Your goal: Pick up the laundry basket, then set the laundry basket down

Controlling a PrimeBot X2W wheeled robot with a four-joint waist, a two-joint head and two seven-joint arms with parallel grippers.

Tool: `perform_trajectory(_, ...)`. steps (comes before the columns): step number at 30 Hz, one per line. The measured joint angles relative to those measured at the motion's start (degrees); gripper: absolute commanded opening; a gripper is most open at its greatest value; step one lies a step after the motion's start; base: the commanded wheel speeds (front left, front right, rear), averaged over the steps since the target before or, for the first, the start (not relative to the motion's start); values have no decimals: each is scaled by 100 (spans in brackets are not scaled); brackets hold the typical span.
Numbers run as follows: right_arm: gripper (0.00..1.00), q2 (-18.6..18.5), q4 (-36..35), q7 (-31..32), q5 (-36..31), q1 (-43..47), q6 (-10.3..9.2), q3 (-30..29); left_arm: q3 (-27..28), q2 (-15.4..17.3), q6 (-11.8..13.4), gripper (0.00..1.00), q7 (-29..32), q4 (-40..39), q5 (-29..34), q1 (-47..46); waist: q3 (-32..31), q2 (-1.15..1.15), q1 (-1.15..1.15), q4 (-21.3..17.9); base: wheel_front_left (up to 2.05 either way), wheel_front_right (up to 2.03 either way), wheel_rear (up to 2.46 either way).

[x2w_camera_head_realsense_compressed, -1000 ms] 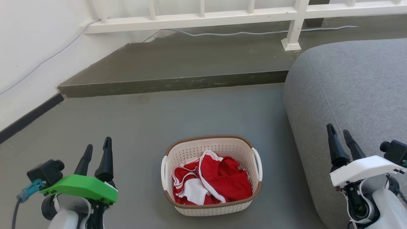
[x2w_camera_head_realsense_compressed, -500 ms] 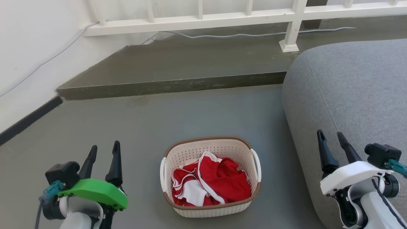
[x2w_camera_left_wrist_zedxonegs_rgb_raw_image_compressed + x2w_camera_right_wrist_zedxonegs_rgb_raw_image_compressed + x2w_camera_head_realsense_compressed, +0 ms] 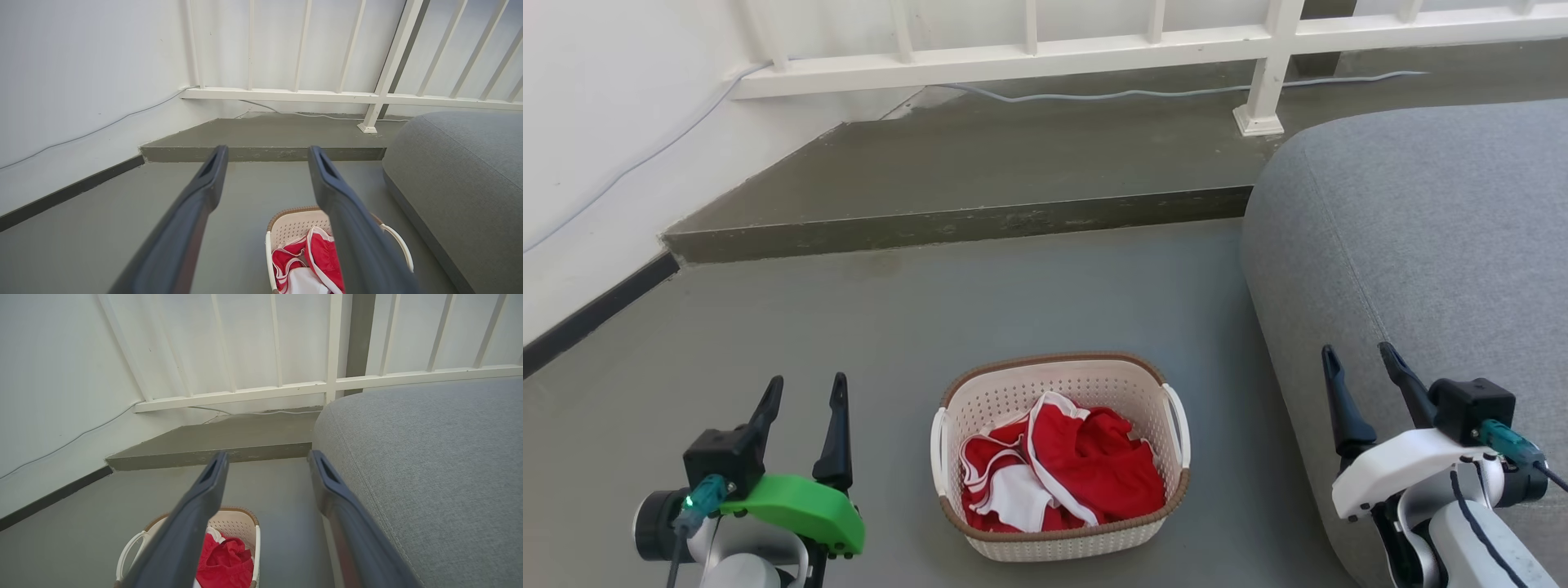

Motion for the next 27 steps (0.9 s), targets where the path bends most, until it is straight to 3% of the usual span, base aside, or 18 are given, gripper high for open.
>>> perform_trajectory(7, 100, -9, 70, -124, -489, 0, -55, 105, -44, -13, 56, 100, -140, 98, 481, 8, -5, 0, 0, -17, 0, 0, 0)
perform_trajectory(27, 100, 20, 156, -125, -592, 0, -47, 36, -14, -124, 55, 100, -155, 335, 527, 16, 10, 0, 0, -14, 0, 0, 0)
